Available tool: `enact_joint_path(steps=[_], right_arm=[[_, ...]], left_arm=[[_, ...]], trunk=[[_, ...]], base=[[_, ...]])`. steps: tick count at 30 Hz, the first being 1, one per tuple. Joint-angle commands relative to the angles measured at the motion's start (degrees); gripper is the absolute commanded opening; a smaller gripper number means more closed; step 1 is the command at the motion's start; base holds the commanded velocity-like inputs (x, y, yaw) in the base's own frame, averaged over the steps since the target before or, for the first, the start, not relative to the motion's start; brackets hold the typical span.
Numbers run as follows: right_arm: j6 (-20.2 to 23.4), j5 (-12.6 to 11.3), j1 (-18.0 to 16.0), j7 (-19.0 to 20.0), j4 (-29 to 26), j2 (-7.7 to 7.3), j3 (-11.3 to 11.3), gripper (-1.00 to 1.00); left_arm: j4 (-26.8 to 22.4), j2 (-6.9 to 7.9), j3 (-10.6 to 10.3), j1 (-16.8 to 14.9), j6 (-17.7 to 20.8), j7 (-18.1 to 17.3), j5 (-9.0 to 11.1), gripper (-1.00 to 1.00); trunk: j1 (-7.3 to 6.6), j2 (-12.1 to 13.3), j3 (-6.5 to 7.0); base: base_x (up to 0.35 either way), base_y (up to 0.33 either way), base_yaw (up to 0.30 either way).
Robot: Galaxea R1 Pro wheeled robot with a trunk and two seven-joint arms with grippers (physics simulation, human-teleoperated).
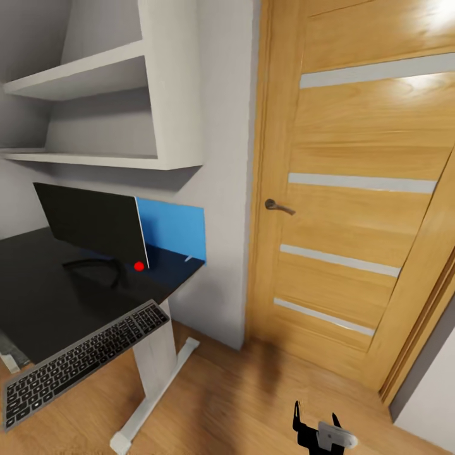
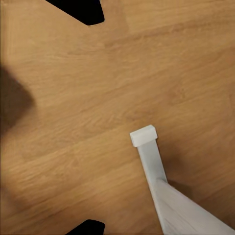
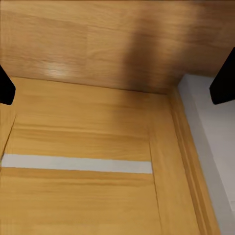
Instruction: In the bedroom, organize the workspace by keeping the computer under the desk, ensuring the monitor is on the desk, placing the keyboard on the desk next to the monitor, placing the mouse on the desk next to the keyboard, moving the folder from the swivel chair onto the desk next to the mouse, stacking the notebook on top of the folder with the pen on top of the notebook, and positioning the swivel chair next to the desk.
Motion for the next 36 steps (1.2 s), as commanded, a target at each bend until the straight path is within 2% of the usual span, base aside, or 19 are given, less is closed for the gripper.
enact_joint_path(steps=[1,4,9,11,14,18,26,35,36], right_arm=[[-0.1,-0.3,0.0,-0.3,0.0,-0.02,0.5,1.00],[-0.1,-0.3,0.0,-0.3,0.0,-0.04,0.4,1.00],[-0.2,-0.3,0.0,-0.3,-0.1,0.01,0.4,1.00],[-0.2,-0.4,0.0,-0.3,-0.1,-0.36,0.2,1.00],[-0.2,-1.0,0.0,-0.3,-0.2,-1.48,-0.3,1.00],[-0.1,-1.3,0.0,-0.3,-0.3,-1.98,-0.6,1.00],[0.5,-5.0,0.0,-0.7,-0.3,-2.06,-0.9,1.00],[0.9,-5.2,0.0,-0.5,-0.3,-2.25,-0.8,1.00],[2.0,-5.2,0.0,-0.4,-0.4,-2.32,-0.8,1.00]], left_arm=[[-0.1,0.03,-0.6,0.0,-0.1,0.2,0.5,1.00],[-0.1,0.03,-1.1,0.0,-0.2,0.1,0.5,1.00],[-0.1,-0.05,-1.4,0.0,-0.3,-2.7,0.6,1.00],[-0.1,-0.67,-1.9,0.0,-0.3,-3.8,0.5,1.00],[0.8,-1.14,-2.7,0.0,-0.3,-4.1,0.3,1.00],[1.8,-1.26,-3.2,0.0,-0.3,-4.2,0.2,1.00],[2.2,-1.45,-3.4,0.0,-0.3,-4.2,0.1,1.00],[3.0,-2.12,-3.8,0.0,-0.3,-4.1,0.1,1.00],[3.1,-2.18,-3.8,0.0,-0.3,-4.1,0.1,1.00]], trunk=[[0.00,0.0,-0.05],[0.00,0.0,-0.05],[0.00,0.0,-0.05],[0.00,0.0,-0.05],[0.00,0.0,-0.05],[0.00,0.0,-0.05],[0.00,0.0,-0.05],[0.00,0.0,-0.05],[0.00,0.0,-0.05]], base=[[0.000,0.000,0.265],[0.000,0.000,0.265],[0.000,0.000,0.265],[0.000,0.000,0.271],[0.000,0.000,0.276],[0.000,0.000,0.278],[0.000,0.000,0.280],[0.000,0.000,0.280],[0.000,0.000,0.281]])
